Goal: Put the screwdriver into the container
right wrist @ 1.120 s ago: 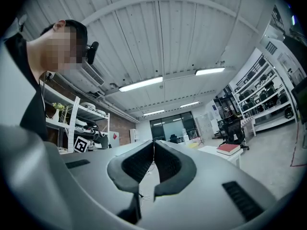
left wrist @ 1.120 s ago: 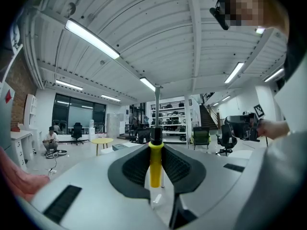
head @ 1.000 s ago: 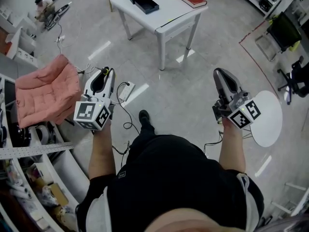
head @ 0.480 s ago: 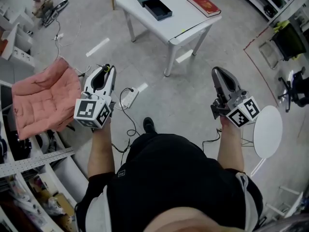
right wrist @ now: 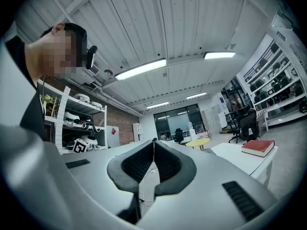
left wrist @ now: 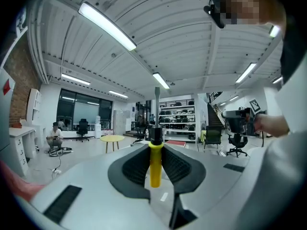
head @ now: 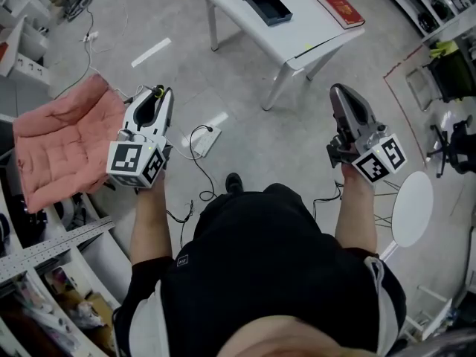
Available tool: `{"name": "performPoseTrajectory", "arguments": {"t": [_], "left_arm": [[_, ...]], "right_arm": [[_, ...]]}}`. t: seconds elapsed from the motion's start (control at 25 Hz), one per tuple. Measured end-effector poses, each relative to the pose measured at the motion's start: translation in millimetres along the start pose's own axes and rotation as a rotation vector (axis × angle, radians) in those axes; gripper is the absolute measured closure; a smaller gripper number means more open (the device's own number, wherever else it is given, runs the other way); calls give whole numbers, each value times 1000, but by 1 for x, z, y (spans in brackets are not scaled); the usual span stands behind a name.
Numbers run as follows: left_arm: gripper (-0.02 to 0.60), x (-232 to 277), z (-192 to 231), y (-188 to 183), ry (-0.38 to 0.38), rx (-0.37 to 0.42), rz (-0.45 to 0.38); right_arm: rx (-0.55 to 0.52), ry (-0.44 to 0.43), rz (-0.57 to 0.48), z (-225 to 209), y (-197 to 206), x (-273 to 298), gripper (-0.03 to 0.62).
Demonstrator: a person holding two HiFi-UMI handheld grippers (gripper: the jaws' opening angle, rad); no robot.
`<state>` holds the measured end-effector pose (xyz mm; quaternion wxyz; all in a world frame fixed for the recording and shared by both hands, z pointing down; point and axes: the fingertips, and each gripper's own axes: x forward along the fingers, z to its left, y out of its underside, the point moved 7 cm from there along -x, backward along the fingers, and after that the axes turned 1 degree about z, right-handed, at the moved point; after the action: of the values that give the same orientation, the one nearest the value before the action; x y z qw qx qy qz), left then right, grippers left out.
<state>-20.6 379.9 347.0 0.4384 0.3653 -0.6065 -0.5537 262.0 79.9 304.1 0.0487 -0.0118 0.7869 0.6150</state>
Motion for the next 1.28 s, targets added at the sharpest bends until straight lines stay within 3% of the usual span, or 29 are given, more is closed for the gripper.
{"name": "performPoseTrajectory", "arguments": {"t": [0.4,0.72,1.28], "left_arm": [[500,20,39,3,-16,-5,22],[500,59,60,0,-39,11,42],[500,242,65,-32,-16,50,93]], "right_arm": [[41,-17,21,-18,15,52,563],[63,-44,10,-63,18,93,563],[126,-52,-29,-225,-1,155,563]]}}
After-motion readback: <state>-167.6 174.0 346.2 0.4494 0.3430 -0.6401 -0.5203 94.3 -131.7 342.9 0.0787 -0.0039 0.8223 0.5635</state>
